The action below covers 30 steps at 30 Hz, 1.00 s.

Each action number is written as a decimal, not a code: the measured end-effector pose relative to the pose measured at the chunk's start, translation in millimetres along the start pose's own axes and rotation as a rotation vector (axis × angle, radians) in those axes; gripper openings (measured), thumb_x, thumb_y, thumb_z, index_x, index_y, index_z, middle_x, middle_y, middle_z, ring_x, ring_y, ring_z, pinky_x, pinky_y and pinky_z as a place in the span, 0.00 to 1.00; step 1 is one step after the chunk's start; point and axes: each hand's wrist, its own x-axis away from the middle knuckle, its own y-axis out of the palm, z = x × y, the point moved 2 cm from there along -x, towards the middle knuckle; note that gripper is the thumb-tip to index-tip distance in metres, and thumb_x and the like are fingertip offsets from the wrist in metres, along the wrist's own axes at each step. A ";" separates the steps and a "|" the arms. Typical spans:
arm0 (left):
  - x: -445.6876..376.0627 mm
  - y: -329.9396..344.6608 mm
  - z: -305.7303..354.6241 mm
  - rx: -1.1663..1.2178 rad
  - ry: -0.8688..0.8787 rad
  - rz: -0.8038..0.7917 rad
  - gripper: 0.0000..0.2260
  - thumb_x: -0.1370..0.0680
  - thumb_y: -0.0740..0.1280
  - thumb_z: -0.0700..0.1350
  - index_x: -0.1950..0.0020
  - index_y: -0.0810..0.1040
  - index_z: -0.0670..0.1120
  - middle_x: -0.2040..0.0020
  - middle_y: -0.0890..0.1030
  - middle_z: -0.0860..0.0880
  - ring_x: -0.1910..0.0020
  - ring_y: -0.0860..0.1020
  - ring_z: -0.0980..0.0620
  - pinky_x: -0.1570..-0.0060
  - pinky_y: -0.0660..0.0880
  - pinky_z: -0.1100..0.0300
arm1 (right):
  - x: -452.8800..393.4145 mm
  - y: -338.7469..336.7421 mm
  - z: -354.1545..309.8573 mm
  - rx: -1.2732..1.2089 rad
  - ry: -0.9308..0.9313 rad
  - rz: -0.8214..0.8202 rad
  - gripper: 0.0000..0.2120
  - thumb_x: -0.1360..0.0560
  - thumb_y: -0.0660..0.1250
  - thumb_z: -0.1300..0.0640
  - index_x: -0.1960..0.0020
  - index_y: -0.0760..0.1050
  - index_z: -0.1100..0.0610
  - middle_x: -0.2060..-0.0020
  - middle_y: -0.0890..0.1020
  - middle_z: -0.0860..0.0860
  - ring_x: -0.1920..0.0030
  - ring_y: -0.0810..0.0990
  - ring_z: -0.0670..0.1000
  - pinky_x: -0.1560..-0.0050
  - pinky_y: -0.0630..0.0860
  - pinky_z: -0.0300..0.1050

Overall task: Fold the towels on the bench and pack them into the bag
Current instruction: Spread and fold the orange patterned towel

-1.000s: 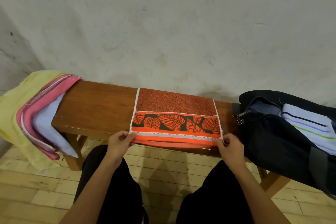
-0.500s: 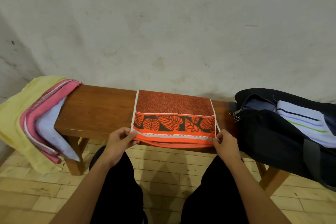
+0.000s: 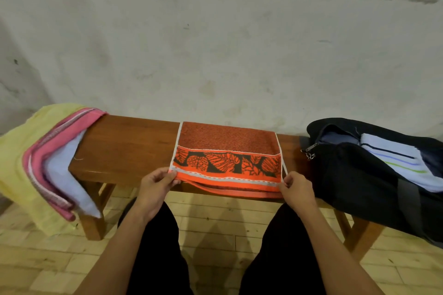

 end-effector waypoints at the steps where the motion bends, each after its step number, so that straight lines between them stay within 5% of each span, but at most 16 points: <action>1: -1.1 -0.1 -0.6 -0.018 -0.007 0.007 0.05 0.22 0.66 0.32 0.48 0.79 0.31 0.58 0.80 0.39 0.66 0.79 0.52 0.59 0.79 0.66 | 0.8 0.7 -0.8 0.041 -0.005 -0.002 0.05 0.25 0.71 0.59 0.58 0.75 0.56 0.61 0.79 0.50 0.59 0.78 0.50 0.62 0.72 0.44; 6: -4.9 -2.9 -6.4 -0.153 -0.045 0.044 0.07 0.21 0.65 0.32 0.58 0.78 0.36 0.66 0.79 0.41 0.68 0.77 0.52 0.61 0.79 0.64 | 1.0 0.4 -1.1 0.030 -0.016 0.062 0.04 0.20 0.64 0.57 0.53 0.72 0.56 0.57 0.79 0.54 0.55 0.79 0.56 0.52 0.78 0.54; 9: -4.7 -4.9 -8.6 -0.187 -0.078 0.046 0.08 0.21 0.65 0.33 0.59 0.78 0.36 0.67 0.80 0.44 0.66 0.78 0.51 0.62 0.79 0.64 | 1.0 -0.1 3.8 0.004 0.013 0.033 0.03 0.20 0.63 0.57 0.51 0.72 0.56 0.57 0.79 0.52 0.56 0.80 0.53 0.54 0.80 0.54; 13: -4.2 -6.2 -9.1 -0.237 -0.096 0.035 0.08 0.20 0.65 0.36 0.55 0.78 0.31 0.60 0.80 0.39 0.58 0.79 0.47 0.56 0.81 0.61 | -0.1 -2.0 11.8 -0.065 0.048 0.008 0.03 0.20 0.65 0.59 0.51 0.75 0.58 0.54 0.79 0.52 0.58 0.76 0.45 0.64 0.71 0.40; 19: 3.9 -8.3 -7.7 -0.300 -0.132 -0.045 0.11 0.19 0.65 0.39 0.49 0.76 0.29 0.56 0.79 0.37 0.57 0.82 0.45 0.61 0.81 0.61 | 6.4 1.9 17.3 0.214 -0.047 0.087 0.07 0.23 0.70 0.52 0.54 0.76 0.55 0.53 0.76 0.54 0.51 0.76 0.55 0.52 0.76 0.50; 23: 7.8 -10.7 -6.2 -0.261 -0.199 -0.111 0.10 0.19 0.64 0.40 0.48 0.76 0.32 0.56 0.82 0.34 0.57 0.84 0.39 0.60 0.81 0.60 | 11.1 -0.2 11.4 0.284 -0.028 0.045 0.07 0.23 0.68 0.51 0.55 0.74 0.53 0.57 0.78 0.51 0.55 0.79 0.54 0.57 0.77 0.48; 30: 7.7 -10.4 -3.2 -0.096 -0.186 -0.099 0.09 0.20 0.66 0.38 0.50 0.80 0.32 0.62 0.81 0.40 0.63 0.80 0.50 0.58 0.80 0.64 | 15.2 -14.3 -1.6 -0.073 -0.092 0.068 0.06 0.23 0.69 0.60 0.57 0.73 0.58 0.62 0.80 0.51 0.60 0.80 0.48 0.57 0.80 0.49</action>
